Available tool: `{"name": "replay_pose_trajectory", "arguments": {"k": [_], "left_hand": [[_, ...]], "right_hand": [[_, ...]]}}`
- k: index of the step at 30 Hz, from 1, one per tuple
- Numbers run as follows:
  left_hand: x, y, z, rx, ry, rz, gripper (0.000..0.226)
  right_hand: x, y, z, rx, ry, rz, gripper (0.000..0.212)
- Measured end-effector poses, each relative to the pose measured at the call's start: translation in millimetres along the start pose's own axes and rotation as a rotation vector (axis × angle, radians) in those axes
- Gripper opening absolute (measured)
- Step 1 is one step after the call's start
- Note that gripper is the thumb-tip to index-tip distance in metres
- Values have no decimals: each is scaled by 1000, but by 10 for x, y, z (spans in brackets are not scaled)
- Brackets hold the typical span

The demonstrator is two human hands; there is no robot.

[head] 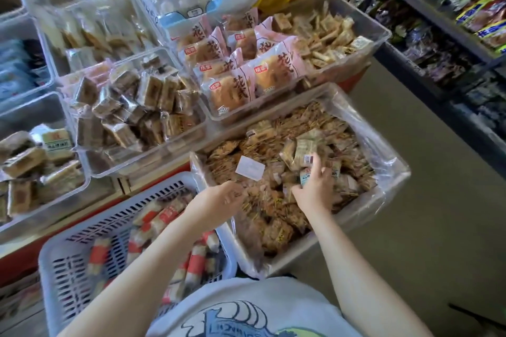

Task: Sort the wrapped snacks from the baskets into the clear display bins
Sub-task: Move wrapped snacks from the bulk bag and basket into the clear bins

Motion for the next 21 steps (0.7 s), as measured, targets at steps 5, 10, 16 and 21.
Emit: {"name": "replay_pose_trajectory", "arguments": {"k": [5,10,16,21], "left_hand": [[71,-193,90,372,4,48,24],[254,-520,88,1233,-170,236,27],[556,-1347,404,1586,-131,177,39],[999,-2420,821,1563,274,291,23]], "right_hand": [[333,-352,86,-449,-64,19,74],[779,-1412,77,-695,-359,267,50],[1153,-2599,-218,-669,-602,503,52],[1379,-3415,-626,-516,-486,634,49]]}}
Point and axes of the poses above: each hand's wrist, its own x-axis away from the middle knuckle, its own z-axis out of the back of the hand, y = z × x, the point moved 8 cm from there along -x, towards the middle knuckle, and after that the axes turned 6 degrees about z, right-handed, at the moved point
